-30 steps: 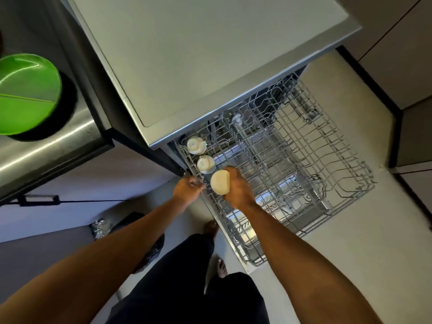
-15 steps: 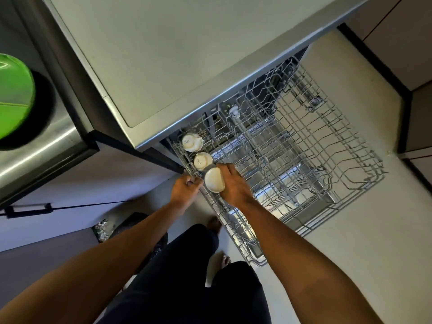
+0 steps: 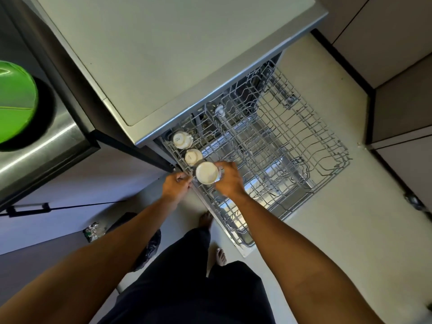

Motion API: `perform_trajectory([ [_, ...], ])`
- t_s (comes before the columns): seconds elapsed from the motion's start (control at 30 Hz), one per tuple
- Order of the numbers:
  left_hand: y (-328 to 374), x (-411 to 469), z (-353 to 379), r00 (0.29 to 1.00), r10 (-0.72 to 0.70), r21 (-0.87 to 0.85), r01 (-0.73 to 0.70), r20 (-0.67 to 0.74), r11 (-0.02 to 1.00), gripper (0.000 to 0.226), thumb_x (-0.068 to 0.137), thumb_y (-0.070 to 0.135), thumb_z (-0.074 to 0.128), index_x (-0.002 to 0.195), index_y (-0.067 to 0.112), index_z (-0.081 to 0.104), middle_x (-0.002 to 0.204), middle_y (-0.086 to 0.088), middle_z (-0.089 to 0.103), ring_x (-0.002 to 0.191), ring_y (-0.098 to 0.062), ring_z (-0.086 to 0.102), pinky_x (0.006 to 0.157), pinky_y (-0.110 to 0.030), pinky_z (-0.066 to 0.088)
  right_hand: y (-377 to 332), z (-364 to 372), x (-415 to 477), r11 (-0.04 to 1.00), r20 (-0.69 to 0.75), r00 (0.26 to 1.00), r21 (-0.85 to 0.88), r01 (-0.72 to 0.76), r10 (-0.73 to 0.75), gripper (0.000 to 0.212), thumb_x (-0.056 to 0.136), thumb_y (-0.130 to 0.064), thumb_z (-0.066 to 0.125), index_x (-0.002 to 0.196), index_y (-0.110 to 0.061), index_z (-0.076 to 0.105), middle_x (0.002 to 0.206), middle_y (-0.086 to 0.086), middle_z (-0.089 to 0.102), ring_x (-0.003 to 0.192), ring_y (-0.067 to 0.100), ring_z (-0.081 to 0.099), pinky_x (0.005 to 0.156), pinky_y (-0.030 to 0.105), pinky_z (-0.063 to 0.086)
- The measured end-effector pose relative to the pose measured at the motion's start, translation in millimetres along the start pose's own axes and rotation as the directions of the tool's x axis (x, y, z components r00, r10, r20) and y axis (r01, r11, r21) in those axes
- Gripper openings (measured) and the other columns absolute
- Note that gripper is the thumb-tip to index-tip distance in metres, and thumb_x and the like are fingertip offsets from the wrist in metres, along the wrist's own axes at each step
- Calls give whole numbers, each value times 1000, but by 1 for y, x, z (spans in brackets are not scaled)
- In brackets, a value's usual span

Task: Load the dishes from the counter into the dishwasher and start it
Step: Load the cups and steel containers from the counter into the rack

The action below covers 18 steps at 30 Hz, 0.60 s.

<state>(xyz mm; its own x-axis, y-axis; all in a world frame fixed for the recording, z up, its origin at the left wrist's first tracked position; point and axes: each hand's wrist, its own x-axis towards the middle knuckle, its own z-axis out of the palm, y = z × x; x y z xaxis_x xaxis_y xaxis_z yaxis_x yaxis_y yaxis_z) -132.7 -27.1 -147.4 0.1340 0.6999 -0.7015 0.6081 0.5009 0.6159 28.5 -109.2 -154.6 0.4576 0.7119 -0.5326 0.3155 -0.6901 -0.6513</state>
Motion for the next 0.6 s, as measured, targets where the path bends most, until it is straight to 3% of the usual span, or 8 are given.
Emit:
perform_trajectory([
  [0.1, 1, -11, -13, 1000, 11, -42, -11, -4, 999, 8, 96, 10, 60, 95, 13, 67, 73, -3, 65, 63, -13, 60, 51, -17, 47, -7, -9, -18, 1000, -20, 1000, 8, -14, 14, 46, 74, -8, 78, 115, -25, 66, 119, 0, 55, 104, 22, 62, 84, 33, 53],
  [0.2, -4, -19, -25, 999, 35, -19, -35, -23, 999, 11, 96, 11, 58, 96, 15, 68, 75, -3, 67, 65, -15, 62, 58, -23, 48, -11, -13, -31, 998, -11, 999, 31, -51, 51, 28, 78, -11, 74, 94, -32, 64, 99, -6, 64, 95, 19, 66, 72, 23, 46],
  [0.33, -13, -38, -48, 994, 83, -41, -86, -71, 995, 14, 97, 9, 54, 95, 10, 68, 72, -4, 65, 63, -16, 60, 50, -21, 48, -24, -16, -53, 1000, -5, 1000, -23, 4, -4, 17, 82, -17, 72, 90, -31, 65, 92, -7, 64, 87, 19, 64, 61, 19, 44],
  [0.47, -48, -67, -79, 979, 102, -85, -119, -179, 989, 18, 93, 10, 58, 80, 17, 68, 69, -6, 66, 67, -24, 61, 65, -36, 51, -33, 2, -77, 987, 31, 994, -120, 108, -105, 20, 81, -18, 66, 69, -30, 55, 90, 0, 66, 92, 32, 66, 73, 30, 50],
  [0.6, -97, -119, -112, 939, 139, -152, -194, -314, 969, 11, 86, 20, 63, 77, 22, 68, 66, -2, 65, 64, -21, 60, 70, -40, 54, -44, 24, -116, 949, 128, 959, -159, 273, -254, 17, 81, -13, 66, 90, -26, 72, 101, 5, 74, 98, 27, 68, 88, 37, 55],
])
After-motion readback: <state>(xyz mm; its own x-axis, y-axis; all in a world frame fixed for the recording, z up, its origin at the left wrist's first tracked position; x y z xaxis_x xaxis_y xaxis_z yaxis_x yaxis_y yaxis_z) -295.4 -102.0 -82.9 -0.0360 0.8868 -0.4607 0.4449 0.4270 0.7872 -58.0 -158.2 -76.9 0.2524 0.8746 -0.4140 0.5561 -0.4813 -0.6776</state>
